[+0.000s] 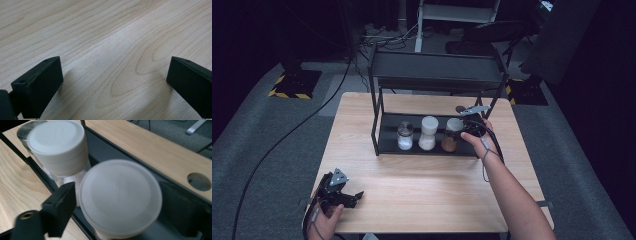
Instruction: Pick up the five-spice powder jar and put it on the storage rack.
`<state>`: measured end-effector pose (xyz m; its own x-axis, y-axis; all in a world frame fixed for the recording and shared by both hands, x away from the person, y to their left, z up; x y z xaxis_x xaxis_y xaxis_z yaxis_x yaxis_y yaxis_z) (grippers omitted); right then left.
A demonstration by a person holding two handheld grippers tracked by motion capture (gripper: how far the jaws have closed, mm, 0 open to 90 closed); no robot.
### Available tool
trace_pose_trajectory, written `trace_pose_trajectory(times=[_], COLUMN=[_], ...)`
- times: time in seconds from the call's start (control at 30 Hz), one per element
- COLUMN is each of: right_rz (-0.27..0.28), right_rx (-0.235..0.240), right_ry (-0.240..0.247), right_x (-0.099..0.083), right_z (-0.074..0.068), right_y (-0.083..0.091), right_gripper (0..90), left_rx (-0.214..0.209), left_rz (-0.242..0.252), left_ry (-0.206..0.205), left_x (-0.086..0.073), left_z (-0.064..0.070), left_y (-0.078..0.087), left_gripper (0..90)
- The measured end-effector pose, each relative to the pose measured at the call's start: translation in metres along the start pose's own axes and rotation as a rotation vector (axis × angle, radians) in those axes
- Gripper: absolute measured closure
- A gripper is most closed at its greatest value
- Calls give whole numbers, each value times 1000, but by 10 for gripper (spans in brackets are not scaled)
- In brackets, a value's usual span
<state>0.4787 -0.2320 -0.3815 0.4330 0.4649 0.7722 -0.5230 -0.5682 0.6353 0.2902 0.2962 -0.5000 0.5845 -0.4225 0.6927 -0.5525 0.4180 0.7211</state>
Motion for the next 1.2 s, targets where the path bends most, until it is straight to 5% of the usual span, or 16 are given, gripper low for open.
trace_pose_trajectory(times=[0.2,0.57,1.2], right_rz=[35,63,86], right_rx=[-24,13,10], right_ry=[26,38,37], right_x=[4,-4,-55], right_z=[-4,-13,-16], right_y=[21,76,151], right_gripper=[111,104,92], left_rx=[0,3,6], left_rz=[0,-2,-2], left_ry=[0,2,4], left_x=[0,1,1], left_z=[0,0,0], left_y=[0,0,-1], left_gripper=[1,1,1])
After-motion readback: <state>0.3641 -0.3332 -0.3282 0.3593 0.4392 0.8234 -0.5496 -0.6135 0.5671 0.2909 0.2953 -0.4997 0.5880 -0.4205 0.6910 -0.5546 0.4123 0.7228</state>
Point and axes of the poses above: each handheld gripper's, and its own axes: y roughly backward along the jaws, x roughly out of its top, z roughly to its right, the point moved 7 cm from there along -y, roughly forward along the jaws
